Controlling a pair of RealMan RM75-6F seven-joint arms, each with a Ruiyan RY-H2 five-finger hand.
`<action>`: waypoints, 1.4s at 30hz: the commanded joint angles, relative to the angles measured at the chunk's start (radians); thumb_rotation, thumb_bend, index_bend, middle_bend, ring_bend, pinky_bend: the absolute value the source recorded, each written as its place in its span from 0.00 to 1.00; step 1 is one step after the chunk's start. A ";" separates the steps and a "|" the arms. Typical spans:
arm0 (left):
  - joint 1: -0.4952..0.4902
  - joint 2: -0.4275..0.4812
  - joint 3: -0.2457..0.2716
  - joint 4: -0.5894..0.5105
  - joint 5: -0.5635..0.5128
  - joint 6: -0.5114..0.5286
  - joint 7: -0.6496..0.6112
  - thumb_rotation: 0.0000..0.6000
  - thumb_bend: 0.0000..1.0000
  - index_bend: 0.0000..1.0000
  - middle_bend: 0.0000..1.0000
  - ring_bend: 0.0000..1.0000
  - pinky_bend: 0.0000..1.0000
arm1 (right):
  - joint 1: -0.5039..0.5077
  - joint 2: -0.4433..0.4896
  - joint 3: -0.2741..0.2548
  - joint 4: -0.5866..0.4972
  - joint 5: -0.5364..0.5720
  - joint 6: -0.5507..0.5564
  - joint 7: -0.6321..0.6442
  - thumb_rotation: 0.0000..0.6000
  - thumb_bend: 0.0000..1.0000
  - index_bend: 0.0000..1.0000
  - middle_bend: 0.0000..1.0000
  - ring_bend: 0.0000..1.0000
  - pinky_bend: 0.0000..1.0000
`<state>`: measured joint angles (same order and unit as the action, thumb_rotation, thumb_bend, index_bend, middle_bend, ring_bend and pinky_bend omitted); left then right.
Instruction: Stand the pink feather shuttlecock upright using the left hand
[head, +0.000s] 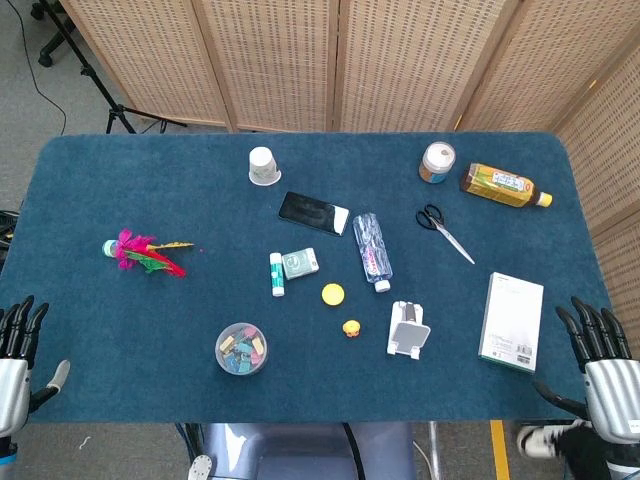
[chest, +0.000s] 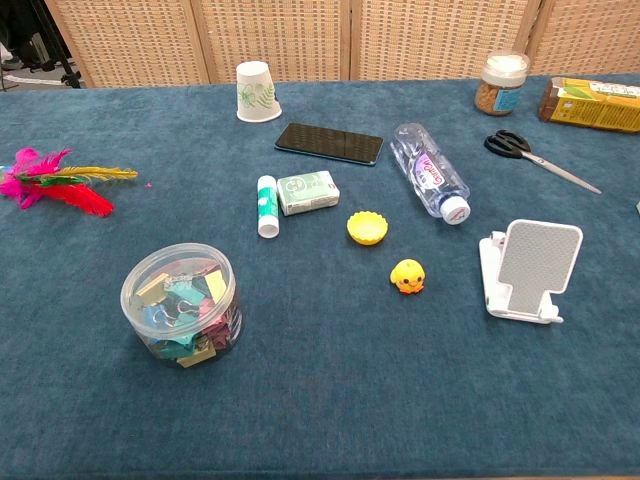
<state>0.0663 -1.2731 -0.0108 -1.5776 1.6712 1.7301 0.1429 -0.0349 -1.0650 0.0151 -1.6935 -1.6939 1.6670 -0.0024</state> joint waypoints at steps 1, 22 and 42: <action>0.000 0.000 0.000 -0.001 0.001 0.001 0.001 1.00 0.28 0.00 0.00 0.00 0.00 | -0.001 0.000 0.000 0.001 0.000 0.001 -0.001 1.00 0.00 0.00 0.00 0.00 0.00; 0.001 0.004 0.004 -0.004 0.000 -0.004 0.003 1.00 0.28 0.00 0.00 0.00 0.00 | -0.002 -0.001 -0.003 -0.001 -0.005 0.001 -0.006 1.00 0.00 0.00 0.00 0.00 0.00; -0.060 0.052 -0.036 -0.090 -0.102 -0.138 0.014 1.00 0.30 0.28 0.00 0.00 0.00 | -0.005 0.002 0.000 0.001 -0.004 0.010 0.003 1.00 0.00 0.00 0.00 0.00 0.00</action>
<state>0.0309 -1.2409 -0.0261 -1.6384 1.6059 1.6322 0.1485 -0.0396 -1.0630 0.0149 -1.6930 -1.6977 1.6772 0.0008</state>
